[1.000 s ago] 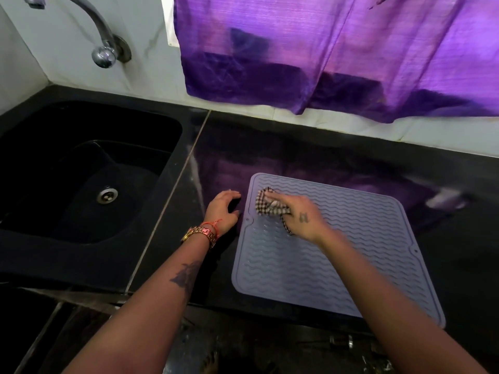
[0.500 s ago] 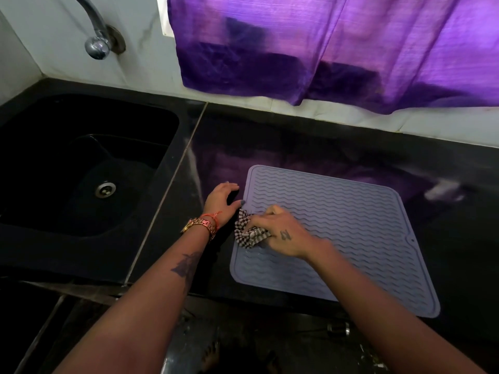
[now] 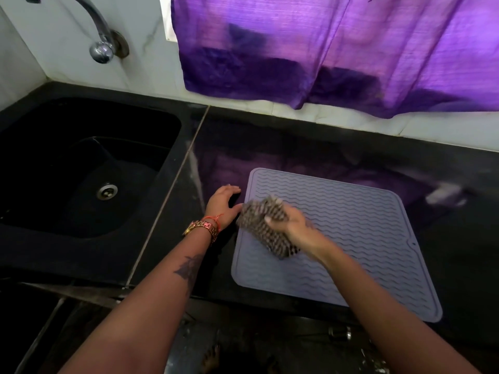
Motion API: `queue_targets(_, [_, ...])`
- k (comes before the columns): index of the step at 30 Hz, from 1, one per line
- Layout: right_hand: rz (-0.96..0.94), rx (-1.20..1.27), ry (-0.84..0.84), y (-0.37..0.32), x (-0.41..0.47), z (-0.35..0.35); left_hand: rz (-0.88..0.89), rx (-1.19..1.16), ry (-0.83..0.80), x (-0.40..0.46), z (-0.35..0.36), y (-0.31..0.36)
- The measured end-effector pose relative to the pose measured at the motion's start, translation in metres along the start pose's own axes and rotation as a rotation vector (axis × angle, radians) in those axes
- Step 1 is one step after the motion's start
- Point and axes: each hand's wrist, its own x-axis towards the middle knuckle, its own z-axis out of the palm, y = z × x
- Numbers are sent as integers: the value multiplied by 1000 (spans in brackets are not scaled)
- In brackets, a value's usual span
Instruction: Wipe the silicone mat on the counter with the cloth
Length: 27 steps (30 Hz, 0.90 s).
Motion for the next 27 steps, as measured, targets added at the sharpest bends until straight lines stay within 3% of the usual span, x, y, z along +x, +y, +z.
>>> queue_targets(2, [44,-38,149,1,17,-2,-1,9,4,0,0,0])
queue_targets(5, [89,-282,182,6,28,14,0,4,11,0,1,0])
queue_targets(10, [-53,-619,242,7,26,34,9,3,3,0,1,-2])
queue_targets(19, [-186,-816,-57,10,-2,37,9,3,9,0,1,-3])
queue_targets(24, [-92,-810,-375,5,-12,23,6,3,7,1,2,-3])
queue_targets(25, [-93,-749,-364,3,-9,17,5,-3,8,1,1,-3])
queue_targets(27, [-178,-694,-140,1,3,6,4,-14,7,1,1,-3])
